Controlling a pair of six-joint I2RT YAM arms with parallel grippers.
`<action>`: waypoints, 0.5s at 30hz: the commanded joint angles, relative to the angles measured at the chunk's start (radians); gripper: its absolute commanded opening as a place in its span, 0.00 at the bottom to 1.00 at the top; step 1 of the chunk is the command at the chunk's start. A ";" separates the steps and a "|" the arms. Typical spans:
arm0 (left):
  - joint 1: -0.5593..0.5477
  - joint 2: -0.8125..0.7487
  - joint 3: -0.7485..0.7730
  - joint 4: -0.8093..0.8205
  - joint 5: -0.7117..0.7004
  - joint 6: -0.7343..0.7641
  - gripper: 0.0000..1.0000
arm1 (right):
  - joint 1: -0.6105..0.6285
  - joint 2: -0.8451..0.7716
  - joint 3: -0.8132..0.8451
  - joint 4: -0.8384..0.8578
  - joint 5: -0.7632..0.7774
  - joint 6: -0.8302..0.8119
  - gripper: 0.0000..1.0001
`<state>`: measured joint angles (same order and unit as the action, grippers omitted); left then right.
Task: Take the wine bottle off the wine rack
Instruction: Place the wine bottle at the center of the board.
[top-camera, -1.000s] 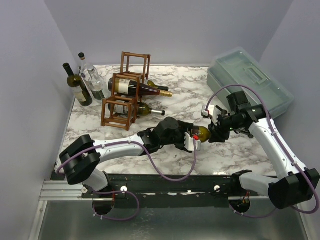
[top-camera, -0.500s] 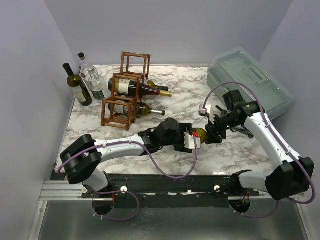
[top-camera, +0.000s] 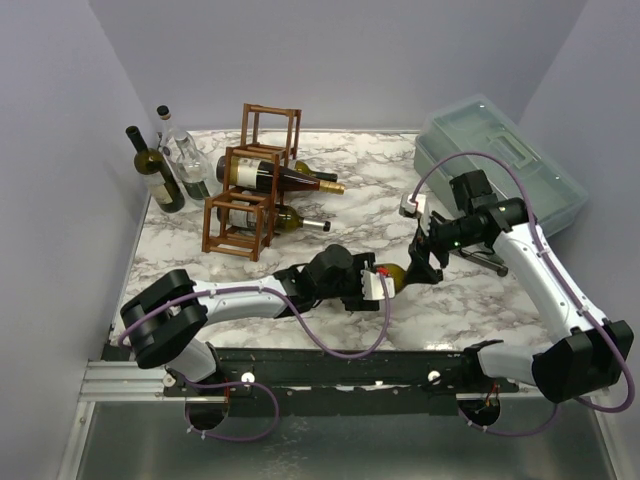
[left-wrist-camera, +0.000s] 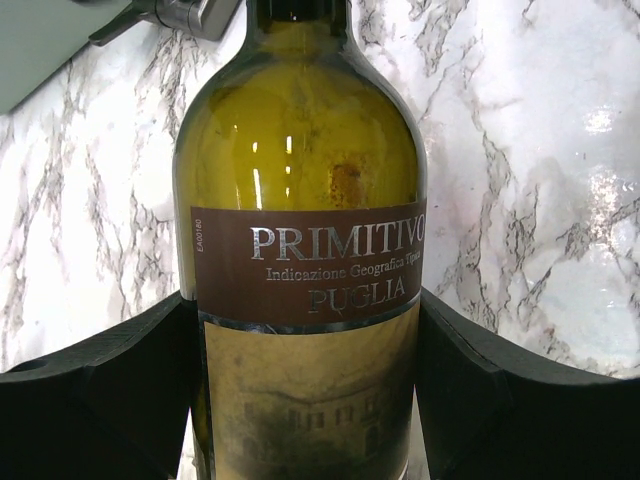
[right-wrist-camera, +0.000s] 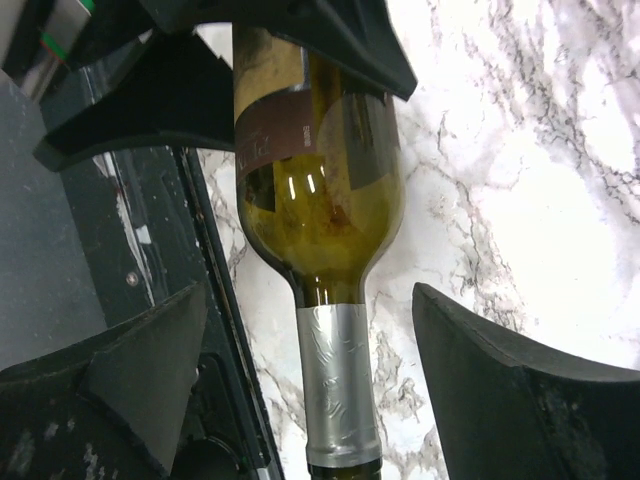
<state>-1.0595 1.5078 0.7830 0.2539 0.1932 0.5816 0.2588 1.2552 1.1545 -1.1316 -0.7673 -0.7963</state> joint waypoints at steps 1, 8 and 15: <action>0.000 -0.055 -0.029 0.171 -0.007 -0.116 0.00 | -0.003 -0.048 0.088 0.091 -0.081 0.134 0.90; -0.005 -0.121 -0.090 0.260 -0.024 -0.323 0.00 | -0.004 -0.111 0.078 0.346 -0.153 0.426 0.91; -0.039 -0.170 -0.150 0.380 -0.085 -0.462 0.00 | -0.026 -0.163 0.031 0.515 -0.080 0.658 0.94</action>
<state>-1.0756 1.3907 0.6498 0.4320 0.1585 0.2398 0.2432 1.1114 1.2068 -0.7444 -0.8719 -0.3080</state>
